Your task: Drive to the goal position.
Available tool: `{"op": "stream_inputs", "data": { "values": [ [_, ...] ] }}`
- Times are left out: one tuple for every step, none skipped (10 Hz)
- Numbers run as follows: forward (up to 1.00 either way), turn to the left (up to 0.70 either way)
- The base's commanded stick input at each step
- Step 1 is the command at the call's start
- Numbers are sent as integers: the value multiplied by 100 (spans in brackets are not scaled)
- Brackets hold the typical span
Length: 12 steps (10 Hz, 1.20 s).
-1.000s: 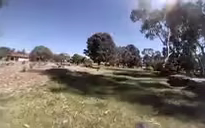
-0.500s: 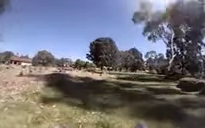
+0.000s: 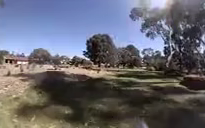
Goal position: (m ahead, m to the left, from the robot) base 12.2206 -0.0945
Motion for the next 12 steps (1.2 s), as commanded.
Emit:
{"op": "stream_inputs", "data": {
  "values": [
    [100, -27],
    [100, -27],
    [100, -27],
    [100, -27],
    [100, -27],
    [100, -27],
    [100, -27],
    [100, -27],
    [100, -18],
    [100, -3],
    [100, 0],
    [100, 0]
  ]
}}
